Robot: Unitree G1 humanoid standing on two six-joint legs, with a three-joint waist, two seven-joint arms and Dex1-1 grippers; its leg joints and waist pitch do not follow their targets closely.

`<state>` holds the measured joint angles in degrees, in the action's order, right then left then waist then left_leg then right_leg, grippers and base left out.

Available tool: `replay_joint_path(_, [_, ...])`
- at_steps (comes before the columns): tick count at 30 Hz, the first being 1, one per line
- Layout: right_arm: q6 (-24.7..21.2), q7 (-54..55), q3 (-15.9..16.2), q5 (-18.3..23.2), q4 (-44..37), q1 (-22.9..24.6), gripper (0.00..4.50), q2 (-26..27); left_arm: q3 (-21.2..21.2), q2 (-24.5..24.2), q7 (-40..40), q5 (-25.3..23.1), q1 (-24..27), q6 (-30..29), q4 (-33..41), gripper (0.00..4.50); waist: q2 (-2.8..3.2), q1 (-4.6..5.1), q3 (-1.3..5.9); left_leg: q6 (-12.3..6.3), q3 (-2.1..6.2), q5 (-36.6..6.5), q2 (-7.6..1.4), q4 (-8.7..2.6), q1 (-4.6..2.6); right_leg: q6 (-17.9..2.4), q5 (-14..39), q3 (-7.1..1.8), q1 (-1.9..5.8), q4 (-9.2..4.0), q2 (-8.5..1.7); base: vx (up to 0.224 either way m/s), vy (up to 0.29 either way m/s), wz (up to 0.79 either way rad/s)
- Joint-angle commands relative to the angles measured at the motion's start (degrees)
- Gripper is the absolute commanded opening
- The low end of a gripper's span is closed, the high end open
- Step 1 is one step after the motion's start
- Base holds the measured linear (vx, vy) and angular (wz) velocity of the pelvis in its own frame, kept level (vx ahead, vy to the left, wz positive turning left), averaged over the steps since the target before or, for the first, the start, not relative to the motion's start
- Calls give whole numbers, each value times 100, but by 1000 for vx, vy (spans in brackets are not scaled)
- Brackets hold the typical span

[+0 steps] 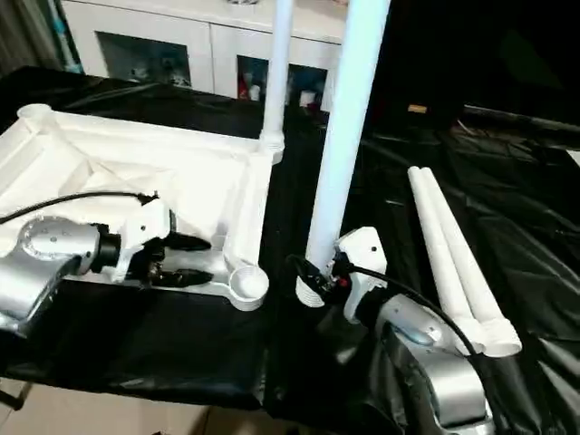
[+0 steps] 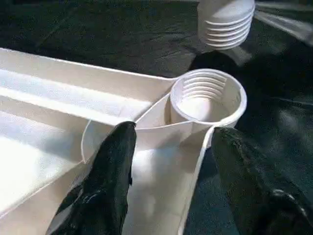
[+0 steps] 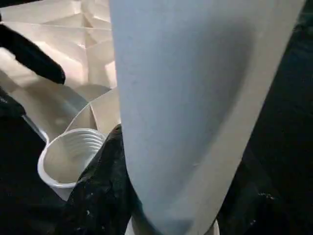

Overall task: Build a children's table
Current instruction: Insert table leg to table base

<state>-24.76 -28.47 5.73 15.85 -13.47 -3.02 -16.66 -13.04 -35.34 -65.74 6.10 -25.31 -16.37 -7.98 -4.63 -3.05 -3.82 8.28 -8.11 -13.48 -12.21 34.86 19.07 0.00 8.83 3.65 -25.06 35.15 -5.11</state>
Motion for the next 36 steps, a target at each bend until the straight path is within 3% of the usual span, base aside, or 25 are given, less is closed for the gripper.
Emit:
replay_joint_path(1, [13, 36, 23, -3, -61, -99, 185, -14, 95, -30, 75, -31, 54, 19, 154, 274, 56, -2, 285, -134, -115, -860, 4, -522, 140, -751, 1892, -227, 388, -386, -160, 0, 0, 0])
replay_joint_path(3, [-5, 29, 52, -6, -73, -121, 185, -6, 74, -76, 101, -45, 119, -52, 197, 274, 19, -53, 282, -471, -178, -729, 83, -474, 167, -721, 2261, -334, 425, -474, -332, 0, 0, 0])
replay_joint_path(5, [-13, 27, 55, -10, -95, -111, 185, -6, 81, -76, 122, -21, 156, -74, 239, 274, -18, -203, 290, -930, -143, -405, 127, -278, 206, -845, 2658, -606, 553, -660, -708, 0, 0, 0])
replay_joint_path(6, [-15, 23, 52, -12, -105, -98, 185, -8, 106, -45, 152, 6, 170, -44, 265, 274, -43, -251, 282, -1034, -105, -425, 138, -147, 218, -906, 2778, -742, 575, -750, -872, -2, 56, 4])
replay_joint_path(7, [-16, 20, 51, -14, -110, -91, 185, -10, 126, -18, 179, 29, 172, -66, 280, 274, -69, -375, 286, -1119, 67, -432, 105, 210, 340, -1126, 3013, -1073, 690, -906, -1287, -2, 56, 4])
replay_joint_path(8, [-23, 18, 46, -19, -121, -81, 185, -7, 143, 10, 188, 62, 188, -26, 316, 274, -47, -426, 270, -1060, 168, -420, 51, 322, 382, -1306, 3032, -1159, 679, -941, -1398, -10, 111, 4])
replay_joint_path(9, [-31, 11, 38, -24, -137, -62, 185, -11, 120, 20, 187, 54, 200, 5, 354, 274, 45, -426, 216, -943, 258, -224, -65, 142, 316, -1613, 2750, -978, 514, -869, -1176, -17, 153, 7])
replay_joint_path(10, [-31, 8, 38, -25, -141, -56, 185, -15, 104, 20, 203, 42, 208, 23, 366, 274, 197, -234, 208, -1064, 51, -92, -38, -441, 100, -1521, 2102, -442, 250, -486, -239, -17, 153, 7])
replay_joint_path(11, [-31, 8, 38, -25, -141, -56, 185, -15, 104, 20, 203, 42, 208, 23, 366, 274, 214, -73, 252, -1303, 47, 117, 3, -466, -78, -1402, 1534, -245, 97, -228, 88, -16, 159, 12])
replay_joint_path(12, [-33, 11, 39, -21, -144, -54, 185, -21, 99, 30, 226, 35, 212, 82, 370, 274, 279, -5, 284, -1600, 38, 379, -34, -412, -232, -1280, 821, -102, -16, -54, 170, -15, 159, 21])
replay_joint_path(13, [-33, 14, 41, -21, -145, -52, 185, -27, 99, 50, 240, 45, 212, 120, 368, 274, 239, 23, 226, -1446, -35, -59, -51, -460, -118, -1166, 717, -138, 72, -162, 101, -15, 159, 21])
replay_joint_path(14, [-32, 16, 41, -21, -145, -50, 185, -30, 96, 59, 245, 49, 208, 119, 363, 274, 239, 23, 226, -1446, -35, -59, -51, -460, -118, -1166, 717, -138, 72, -162, 101, -16, 144, 25])
replay_joint_path(15, [-26, 12, 30, -21, -138, -44, 185, -43, 77, 92, 245, 72, 178, 64, 331, 274, 153, 41, 223, -772, -98, -915, -16, -521, -82, -952, 955, -267, 183, -262, -20, -18, 95, 19])
replay_joint_path(16, [-27, 10, 21, -19, -135, -45, 185, -50, 72, 108, 230, 91, 160, 64, 315, 274, 110, 61, 215, -486, -130, -1355, 13, -553, -44, -758, 1372, -310, 226, -333, -89, -18, 95, 19])
replay_joint_path(18, [-34, -1, 0, -11, -142, -45, 185, -73, 67, 155, 180, 155, 115, 22, 306, 274, 75, 78, 237, -263, -117, -1605, 18, -562, -13, -538, 1682, -360, 235, -358, -147, 0, 0, 0])
replay_joint_path(22, [-47, -23, -42, -13, -142, -56, 185, -109, 93, 242, 71, 328, 21, -39, 311, 308, 3, 74, 262, -261, -138, -1510, 35, -543, 19, -444, 1619, -425, 236, -373, -160, 0, 0, 0])
replay_joint_path(24, [-50, -29, -67, -9, -146, -57, 185, -139, 128, 315, 42, 411, -51, 31, 296, 313, -19, 73, 274, -294, -143, -1501, 39, -533, 38, -456, 1682, -445, 234, -382, -156, 9, -73, 5])
replay_joint_path(26, [-49, -40, -114, 6, -156, -40, 185, -192, 111, 367, -82, 482, -167, 85, 290, 352, -50, 61, 306, -347, -159, -1460, 43, -512, 65, -526, 1767, -467, 247, -405, -165, 13, -83, 6])
replay_joint_path(29, [-50, -73, -168, 21, -154, -19, 185, -243, -61, 325, -324, 405, -293, 145, 205, 369, -104, 21, 335, -469, -200, -916, 48, -482, 126, -601, 1491, -494, 289, -389, -165, 24, -86, 5])
replay_joint_path(32, [-53, -136, -225, 40, -126, -26, 185, -343, -319, 269, -639, 280, -506, 145, -23, 397, -72, 18, 373, -420, -201, -567, 45, -460, 203, -697, 1129, -495, 335, -315, -141, 22, -79, -1])
replay_joint_path(33, [-56, -163, -250, 51, -121, -27, 185, -387, -433, 208, -791, 240, -582, 39, -85, 400, -52, -6, 399, -419, -231, -375, 42, -426, 152, -771, 764, -487, 308, -279, -117, 21, -57, 0])
replay_joint_path(36, [-69, -202, -305, 73, -133, -10, 185, -467, -648, 5, -1072, 82, -704, -51, -170, 430, -52, 1, 395, -436, -245, 20, 49, -420, 194, -956, 61, -463, 369, -217, -81, 7, -19, 0])
